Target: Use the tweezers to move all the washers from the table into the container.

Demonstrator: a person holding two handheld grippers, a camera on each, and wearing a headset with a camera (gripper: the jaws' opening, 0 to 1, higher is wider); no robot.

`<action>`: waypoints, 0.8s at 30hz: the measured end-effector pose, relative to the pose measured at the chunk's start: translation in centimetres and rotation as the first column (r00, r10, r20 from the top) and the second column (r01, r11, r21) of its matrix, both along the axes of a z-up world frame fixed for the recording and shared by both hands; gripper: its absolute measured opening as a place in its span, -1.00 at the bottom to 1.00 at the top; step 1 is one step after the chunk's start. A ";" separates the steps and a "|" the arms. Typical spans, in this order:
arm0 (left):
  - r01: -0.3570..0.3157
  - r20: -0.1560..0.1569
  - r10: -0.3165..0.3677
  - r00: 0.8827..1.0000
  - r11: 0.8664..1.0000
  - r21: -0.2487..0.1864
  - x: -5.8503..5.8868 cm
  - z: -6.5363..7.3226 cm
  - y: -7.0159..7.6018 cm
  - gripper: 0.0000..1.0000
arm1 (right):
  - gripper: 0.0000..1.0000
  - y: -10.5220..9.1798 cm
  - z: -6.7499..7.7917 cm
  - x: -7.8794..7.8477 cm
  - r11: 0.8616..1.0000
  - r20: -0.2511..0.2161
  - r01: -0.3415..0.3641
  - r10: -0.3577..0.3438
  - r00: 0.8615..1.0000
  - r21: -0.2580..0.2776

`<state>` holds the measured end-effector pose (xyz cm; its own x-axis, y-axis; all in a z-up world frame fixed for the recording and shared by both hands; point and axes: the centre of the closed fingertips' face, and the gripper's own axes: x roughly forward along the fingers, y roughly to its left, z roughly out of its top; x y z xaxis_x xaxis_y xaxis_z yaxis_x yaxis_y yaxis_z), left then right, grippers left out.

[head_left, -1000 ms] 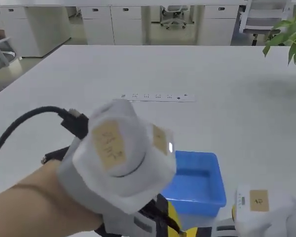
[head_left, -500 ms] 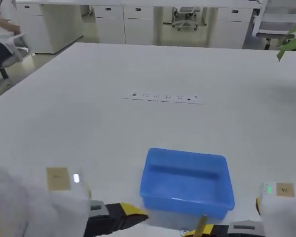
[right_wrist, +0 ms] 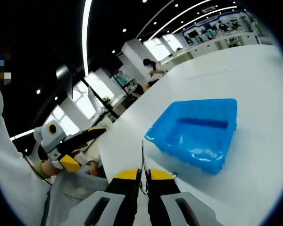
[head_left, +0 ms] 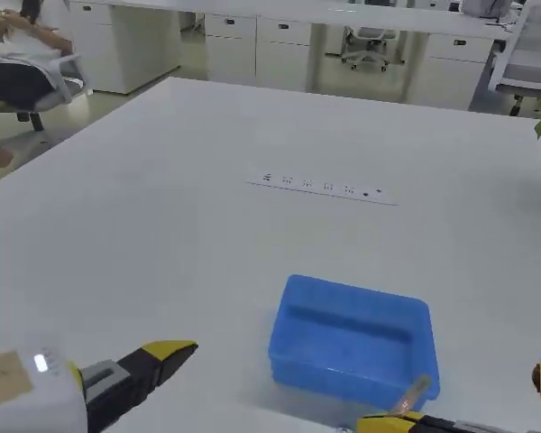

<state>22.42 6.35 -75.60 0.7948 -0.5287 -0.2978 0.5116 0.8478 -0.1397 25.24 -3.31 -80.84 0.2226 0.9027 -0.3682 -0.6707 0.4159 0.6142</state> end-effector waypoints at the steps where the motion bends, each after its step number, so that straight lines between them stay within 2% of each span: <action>1: -0.002 0.000 0.002 1.000 1.000 0.004 -0.1 0.0 0.2 0.53 | -0.95 -0.2 0.4 0.2 1.000 0.004 0.006 -0.006 1.000 0.005; 4: -0.046 0.030 0.047 0.998 0.999 -0.004 0.2 0.3 1.1 0.58 | -0.95 -0.8 1.3 0.8 0.999 0.001 0.027 -0.027 1.000 0.027; 6: -0.055 0.035 0.055 0.998 0.998 -0.001 0.3 0.3 1.2 0.63 | -0.95 -1.1 2.2 1.2 0.997 -0.005 0.048 -0.048 0.999 0.057; 9: -0.058 0.051 0.056 0.997 0.998 0.020 0.3 0.4 1.2 0.64 | -0.95 -1.4 3.0 1.8 0.995 -0.002 0.068 -0.068 0.998 0.074; 11: -0.052 0.059 0.050 0.997 0.997 0.048 0.2 0.3 1.0 0.64 | -0.95 -1.5 3.4 2.3 0.993 0.006 0.086 -0.087 0.996 0.082; 14: -0.043 0.067 0.037 0.997 0.996 0.084 0.1 0.1 0.8 0.62 | -0.95 -1.8 3.8 3.3 0.991 0.029 0.107 -0.109 0.994 0.074; 17: -0.043 0.070 0.037 0.997 0.994 0.096 0.1 0.1 0.8 0.60 | -0.95 -2.1 4.1 4.4 0.990 0.057 0.128 -0.131 0.990 0.061; 20: -0.052 0.075 0.045 0.996 0.995 0.084 0.1 0.4 1.0 0.58 | -0.95 -2.3 4.4 5.5 0.988 0.089 0.146 -0.149 0.985 0.046; 24: -0.063 0.074 0.058 0.996 0.996 0.066 0.1 0.5 1.3 0.58 | -0.95 -2.6 3.9 7.3 0.986 0.144 0.168 -0.166 0.976 -0.002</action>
